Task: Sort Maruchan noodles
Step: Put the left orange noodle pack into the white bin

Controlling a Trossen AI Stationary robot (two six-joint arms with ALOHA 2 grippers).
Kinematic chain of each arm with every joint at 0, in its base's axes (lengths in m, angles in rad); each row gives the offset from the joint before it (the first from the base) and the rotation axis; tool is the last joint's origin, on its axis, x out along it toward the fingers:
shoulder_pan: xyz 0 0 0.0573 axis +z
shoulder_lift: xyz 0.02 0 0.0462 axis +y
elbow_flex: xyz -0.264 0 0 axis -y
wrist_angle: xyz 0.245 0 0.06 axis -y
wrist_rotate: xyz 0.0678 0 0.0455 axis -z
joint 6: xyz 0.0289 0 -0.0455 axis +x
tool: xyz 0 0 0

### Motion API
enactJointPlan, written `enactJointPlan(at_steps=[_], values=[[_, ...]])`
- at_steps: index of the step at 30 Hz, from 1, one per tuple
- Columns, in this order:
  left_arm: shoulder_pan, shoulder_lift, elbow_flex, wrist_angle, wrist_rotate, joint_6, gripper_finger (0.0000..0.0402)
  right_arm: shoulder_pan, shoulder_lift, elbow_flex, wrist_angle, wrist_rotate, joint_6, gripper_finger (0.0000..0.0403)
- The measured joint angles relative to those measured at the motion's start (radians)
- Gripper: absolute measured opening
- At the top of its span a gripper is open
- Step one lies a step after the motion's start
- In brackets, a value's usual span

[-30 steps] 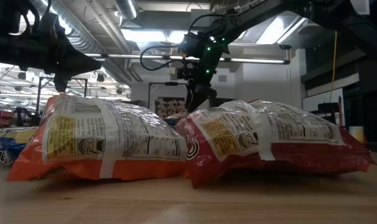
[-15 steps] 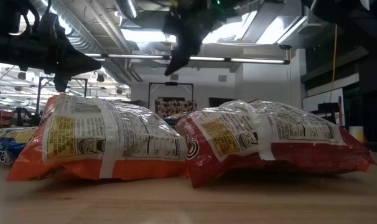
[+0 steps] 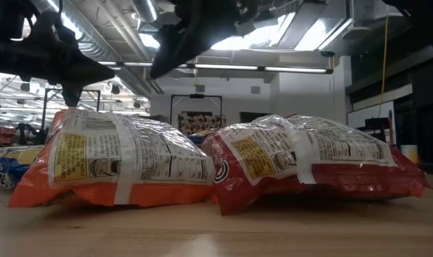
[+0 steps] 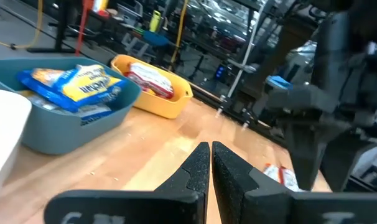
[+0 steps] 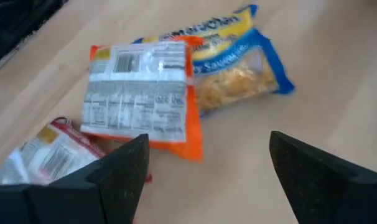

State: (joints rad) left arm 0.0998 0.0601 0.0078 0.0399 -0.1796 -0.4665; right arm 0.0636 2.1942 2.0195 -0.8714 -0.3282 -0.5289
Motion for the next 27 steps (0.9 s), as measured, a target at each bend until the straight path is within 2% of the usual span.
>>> enactJointPlan(at_steps=[6,12,17,27], values=[[0.000,0.000,0.000,-0.006,0.033,-0.003,0.0012,0.002,0.000,-0.121,0.187,-0.082,0.082,0.0350],[0.000,0.000,0.000,-0.006,0.033,-0.004,0.0012,0.002,0.000,-0.184,0.245,-0.135,0.171,0.0380],[0.000,0.000,0.000,-0.005,0.029,-0.003,0.0012,0.003,0.011,-0.183,0.240,-0.171,0.215,0.0382],[0.000,0.000,0.000,-0.005,0.026,-0.003,0.0012,0.003,0.117,-0.184,0.245,-0.230,0.258,0.0381]])
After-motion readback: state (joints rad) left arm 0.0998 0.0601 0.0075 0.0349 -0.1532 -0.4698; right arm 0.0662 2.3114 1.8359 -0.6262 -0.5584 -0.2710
